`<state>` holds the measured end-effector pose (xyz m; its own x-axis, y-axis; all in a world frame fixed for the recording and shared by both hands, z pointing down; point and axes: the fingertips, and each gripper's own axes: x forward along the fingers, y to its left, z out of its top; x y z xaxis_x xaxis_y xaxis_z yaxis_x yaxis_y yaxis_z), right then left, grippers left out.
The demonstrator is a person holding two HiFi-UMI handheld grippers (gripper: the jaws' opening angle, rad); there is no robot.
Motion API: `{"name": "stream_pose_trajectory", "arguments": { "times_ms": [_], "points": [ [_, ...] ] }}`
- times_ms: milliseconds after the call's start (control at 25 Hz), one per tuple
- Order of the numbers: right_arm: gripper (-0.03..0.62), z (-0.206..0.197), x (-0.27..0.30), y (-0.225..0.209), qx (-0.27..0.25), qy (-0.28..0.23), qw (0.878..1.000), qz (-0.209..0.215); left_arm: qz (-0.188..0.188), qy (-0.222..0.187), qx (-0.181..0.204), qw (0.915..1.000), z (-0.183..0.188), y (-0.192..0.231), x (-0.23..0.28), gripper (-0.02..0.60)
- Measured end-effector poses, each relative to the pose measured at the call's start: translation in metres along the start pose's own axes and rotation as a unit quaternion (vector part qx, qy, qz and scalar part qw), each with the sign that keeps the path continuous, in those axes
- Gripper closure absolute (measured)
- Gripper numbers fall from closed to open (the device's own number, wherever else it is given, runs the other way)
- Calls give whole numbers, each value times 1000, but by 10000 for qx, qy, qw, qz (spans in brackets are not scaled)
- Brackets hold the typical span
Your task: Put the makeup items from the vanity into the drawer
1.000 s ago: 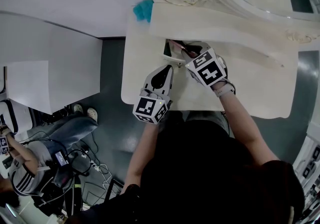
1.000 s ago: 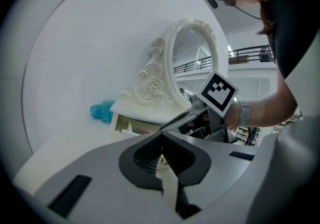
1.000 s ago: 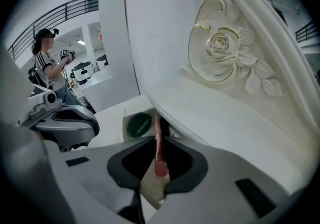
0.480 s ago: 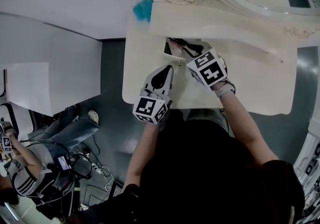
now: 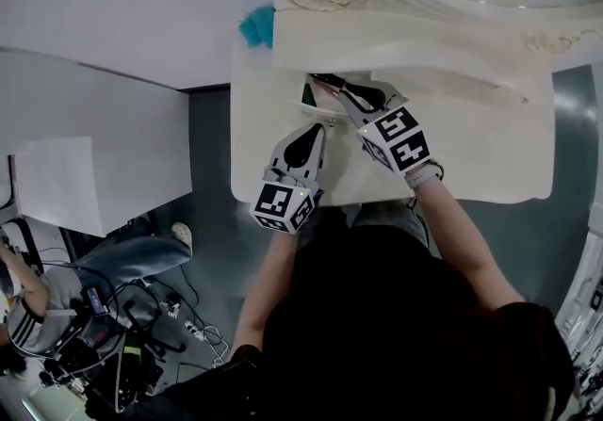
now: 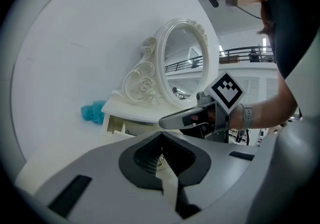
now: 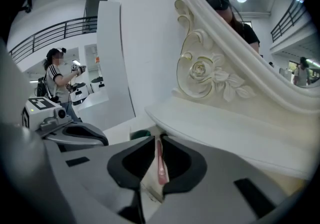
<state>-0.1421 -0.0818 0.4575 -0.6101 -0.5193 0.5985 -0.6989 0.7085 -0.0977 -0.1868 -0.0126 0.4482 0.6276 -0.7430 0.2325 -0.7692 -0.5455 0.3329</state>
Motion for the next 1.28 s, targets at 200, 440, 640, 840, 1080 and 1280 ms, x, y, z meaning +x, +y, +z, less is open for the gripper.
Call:
{"name": "stream_pose_trajectory", "arguments": {
  "times_ms": [200,440,640,840,1080,1280],
  "points": [
    [559,10,-20,-1,89,-514,9985,-148,-271,89,127,9995,1,-8,6,569],
    [572,-4,-45,1,315,-690,9968,-250,-633,194,242,9975,-1,-22,18,569],
    [572,-28,-70,3,522,-713,9956,-317,-898,287,295,9951,-3,-39,28,569],
    [572,-52,-98,6,684,-746,9945,-255,-916,231,386,9948,0,-60,32,569],
    [572,-67,-136,11,501,-755,9959,42,-592,42,347,9976,0,-91,25,569],
    [572,-85,-181,13,232,-832,9961,207,-361,-177,319,9987,-8,-135,19,569]
  ]
}}
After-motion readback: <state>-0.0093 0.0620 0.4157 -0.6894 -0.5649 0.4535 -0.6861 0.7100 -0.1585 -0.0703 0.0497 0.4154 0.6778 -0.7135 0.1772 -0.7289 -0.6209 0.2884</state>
